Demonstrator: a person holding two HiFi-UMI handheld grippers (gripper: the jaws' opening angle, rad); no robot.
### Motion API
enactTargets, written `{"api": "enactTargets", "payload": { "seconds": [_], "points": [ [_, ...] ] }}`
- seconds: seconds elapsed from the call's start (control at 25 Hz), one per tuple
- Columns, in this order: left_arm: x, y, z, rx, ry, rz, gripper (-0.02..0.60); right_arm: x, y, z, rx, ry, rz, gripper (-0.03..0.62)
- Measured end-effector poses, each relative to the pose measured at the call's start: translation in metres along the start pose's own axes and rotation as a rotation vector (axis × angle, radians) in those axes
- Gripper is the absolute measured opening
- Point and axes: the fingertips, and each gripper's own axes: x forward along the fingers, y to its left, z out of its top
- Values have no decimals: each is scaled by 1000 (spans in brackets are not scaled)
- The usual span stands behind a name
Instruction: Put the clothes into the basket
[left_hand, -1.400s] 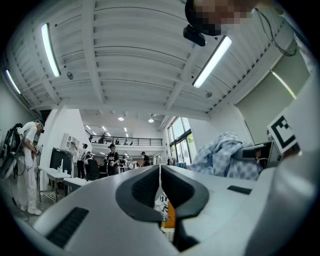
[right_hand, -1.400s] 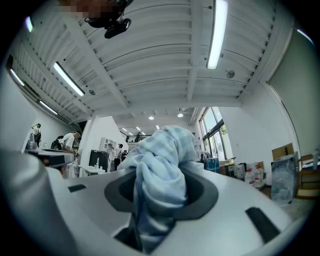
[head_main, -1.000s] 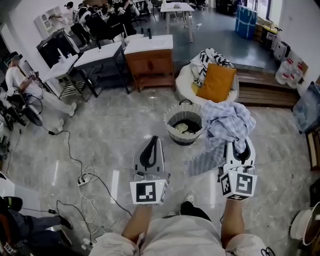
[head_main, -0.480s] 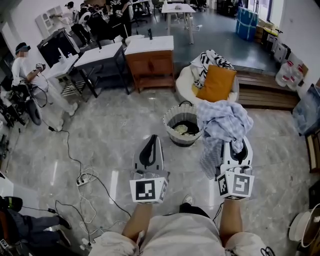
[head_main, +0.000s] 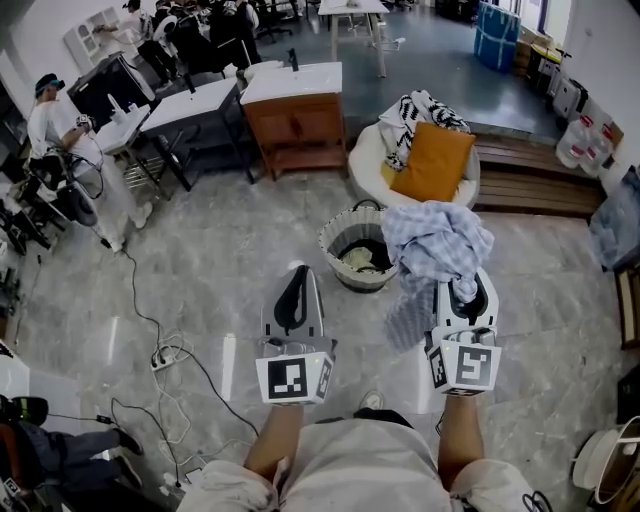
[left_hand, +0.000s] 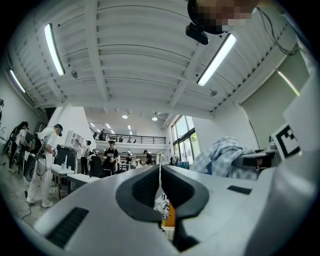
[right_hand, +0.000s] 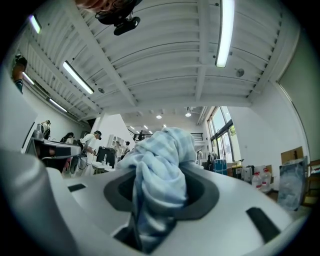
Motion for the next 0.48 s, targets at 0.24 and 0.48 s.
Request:
{"api": "enactTargets", "payload": {
  "seconds": [0.24,0.48],
  "points": [
    [30,-9,-7,13,9,24,12,24,-20,-4,27,-57,39,149],
    [54,-14,-17,16,30,22,12,44,-22,-9,36,-73,82,152]
  ]
}}
